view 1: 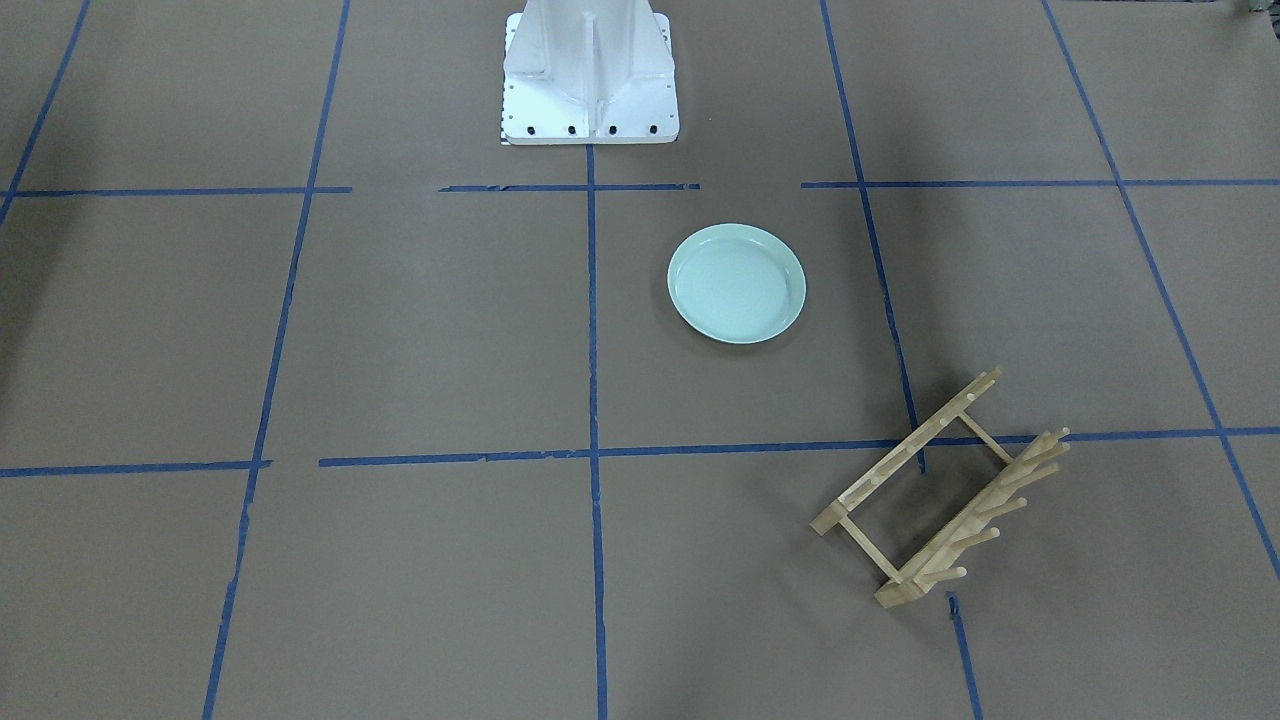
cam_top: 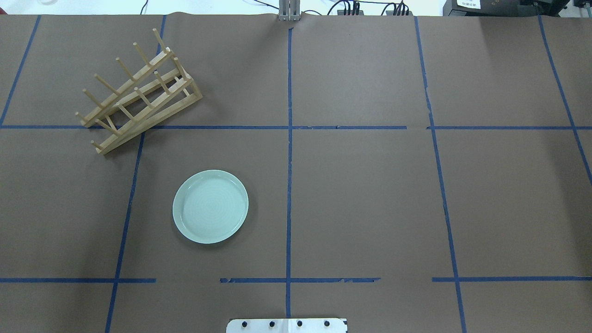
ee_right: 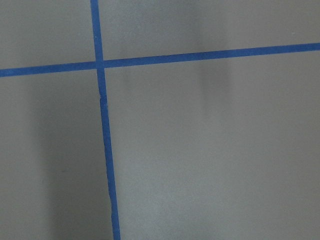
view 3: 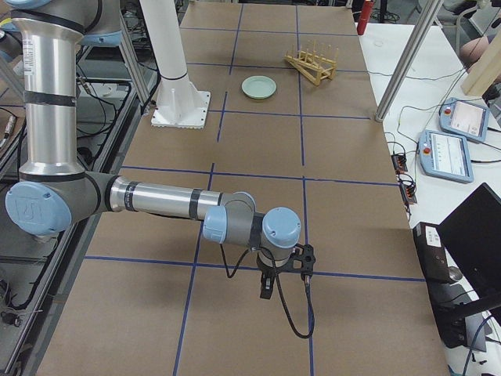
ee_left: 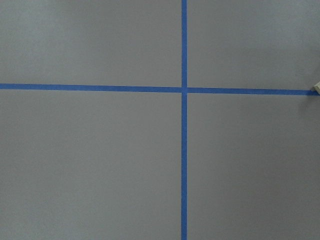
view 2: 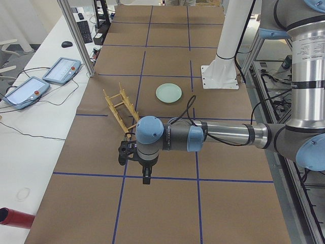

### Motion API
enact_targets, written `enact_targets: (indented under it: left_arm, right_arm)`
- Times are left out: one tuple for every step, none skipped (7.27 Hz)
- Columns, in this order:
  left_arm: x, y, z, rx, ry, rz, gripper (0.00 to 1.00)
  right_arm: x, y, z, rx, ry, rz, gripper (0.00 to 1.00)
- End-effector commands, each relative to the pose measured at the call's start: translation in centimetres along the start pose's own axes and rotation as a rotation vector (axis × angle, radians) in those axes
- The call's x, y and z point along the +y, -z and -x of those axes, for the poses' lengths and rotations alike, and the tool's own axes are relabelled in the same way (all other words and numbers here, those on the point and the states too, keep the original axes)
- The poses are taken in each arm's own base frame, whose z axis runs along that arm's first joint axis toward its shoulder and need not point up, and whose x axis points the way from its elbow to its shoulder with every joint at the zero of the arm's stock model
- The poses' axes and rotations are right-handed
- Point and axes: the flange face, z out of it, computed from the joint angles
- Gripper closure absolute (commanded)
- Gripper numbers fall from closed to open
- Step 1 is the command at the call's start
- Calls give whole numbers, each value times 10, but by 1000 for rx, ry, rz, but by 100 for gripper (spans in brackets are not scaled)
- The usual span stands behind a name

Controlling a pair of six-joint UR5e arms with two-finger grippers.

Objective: Place plate on table

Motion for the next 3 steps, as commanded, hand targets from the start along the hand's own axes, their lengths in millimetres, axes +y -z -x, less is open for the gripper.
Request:
enact_targets:
  left_arm:
    - [3,-2,3,-18,6,10,0]
    - [5,-9,5,-11,14,26,0]
    - [0,-11,7,-11,12,24,0]
  right_arm:
    - [0,0,0,0,-1,1,0]
    - [0,0,0,0,-1,1,0]
    - [0,0,0,0,-1,1,0]
